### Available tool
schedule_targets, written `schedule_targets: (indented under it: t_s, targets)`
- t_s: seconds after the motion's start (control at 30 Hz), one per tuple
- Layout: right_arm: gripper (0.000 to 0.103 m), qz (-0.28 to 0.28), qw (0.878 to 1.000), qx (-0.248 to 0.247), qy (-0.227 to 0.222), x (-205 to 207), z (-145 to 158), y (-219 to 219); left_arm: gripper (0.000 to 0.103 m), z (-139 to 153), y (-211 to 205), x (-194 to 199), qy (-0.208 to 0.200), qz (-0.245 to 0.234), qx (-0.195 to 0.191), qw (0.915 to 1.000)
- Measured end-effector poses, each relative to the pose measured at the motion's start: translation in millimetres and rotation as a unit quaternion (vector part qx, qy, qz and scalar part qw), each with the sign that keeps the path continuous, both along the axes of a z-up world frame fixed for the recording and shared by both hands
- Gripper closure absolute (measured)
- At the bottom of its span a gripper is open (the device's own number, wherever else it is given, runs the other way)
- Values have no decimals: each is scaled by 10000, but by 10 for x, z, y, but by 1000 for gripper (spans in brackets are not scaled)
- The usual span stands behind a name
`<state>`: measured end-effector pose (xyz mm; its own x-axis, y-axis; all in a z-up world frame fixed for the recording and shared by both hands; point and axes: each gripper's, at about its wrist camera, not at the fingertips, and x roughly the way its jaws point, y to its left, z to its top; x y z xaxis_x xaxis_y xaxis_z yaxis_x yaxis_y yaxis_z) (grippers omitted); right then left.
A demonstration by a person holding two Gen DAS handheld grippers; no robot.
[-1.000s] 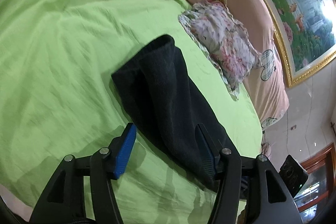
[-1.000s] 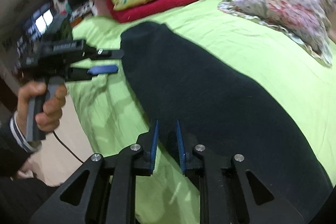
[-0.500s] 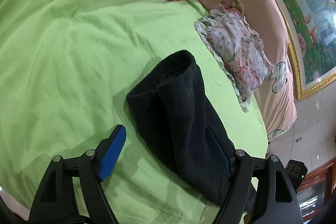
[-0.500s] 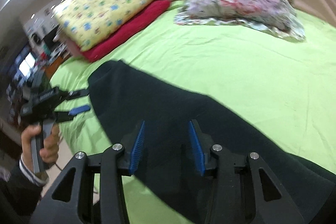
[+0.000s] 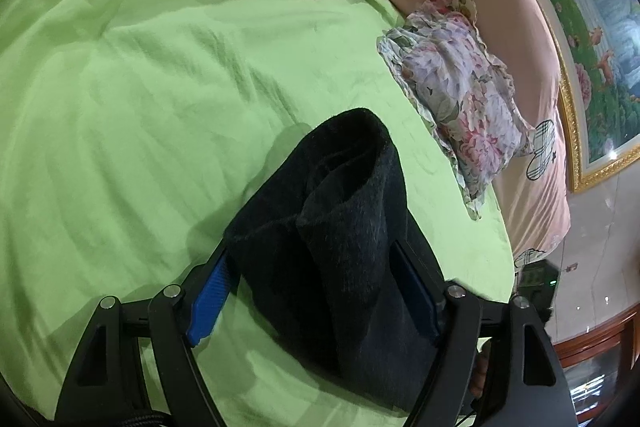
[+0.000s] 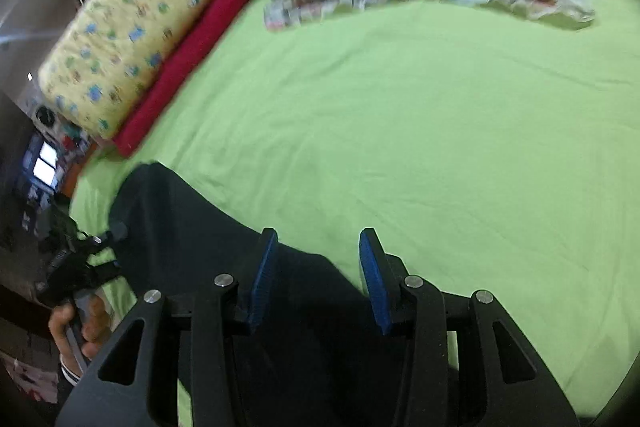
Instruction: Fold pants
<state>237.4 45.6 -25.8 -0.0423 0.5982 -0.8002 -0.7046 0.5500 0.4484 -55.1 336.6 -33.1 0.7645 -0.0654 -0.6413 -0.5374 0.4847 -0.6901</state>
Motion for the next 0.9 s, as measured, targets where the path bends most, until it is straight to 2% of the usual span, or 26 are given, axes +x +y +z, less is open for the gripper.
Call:
schedule_targets:
  t_s: [0.07,0.13,0.2,0.23,0.27,0.3,0.33,0.43,0.5,0.6,0.7,0.83,0.87,0.9]
  targets:
    - [62,273,9994,-211,-17,-60,-92,55,28,-9,-12,44,3,-61,87,9999]
    - [65,445,9986,-209,-215,-156,-90,48,30,-8,-33,93,3,-118,204,9997]
    - [77,558,9978,-218,-287,-221,-75,30,41,-9,-54,157,-91,-195,280,9994]
    - [82,608,9973,-211,-339,-251,-59,33,65,-23,-63,189,-198,-307,223,9991]
    - [85,657,9964,-247,-472,-289,-34,47,80,-39,-70,213,-263,-417,157,9987]
    - [87,699,9952,-291,-615,-328,-6,67,79,-42,-85,237,-287,-466,164,9984]
    - [88,741,9934,-346,-809,-374,35,85,82,-9,-107,231,-324,-452,284,9980]
    - [89,695,9887,-349,-1284,-455,221,76,84,203,-171,108,-686,-474,624,9946]
    - [90,580,9855,-284,-1572,-441,342,58,84,381,-193,-53,-1058,-443,706,9909]
    - [90,438,9807,-209,-1893,-431,428,91,84,547,-226,-193,-1253,-467,929,9866]
    - [90,383,9785,-152,-2023,-469,403,244,84,540,-209,-165,-957,-516,1268,9860]
    - [90,301,9793,-294,-1978,-484,174,443,82,286,-36,-37,-495,-570,1281,9889]
    - [87,246,9807,-328,-1910,-456,107,456,79,225,5,-10,-317,-600,1262,9897]
    - [80,148,9818,-305,-1867,-435,72,443,77,189,35,1,-156,-604,1262,9900]
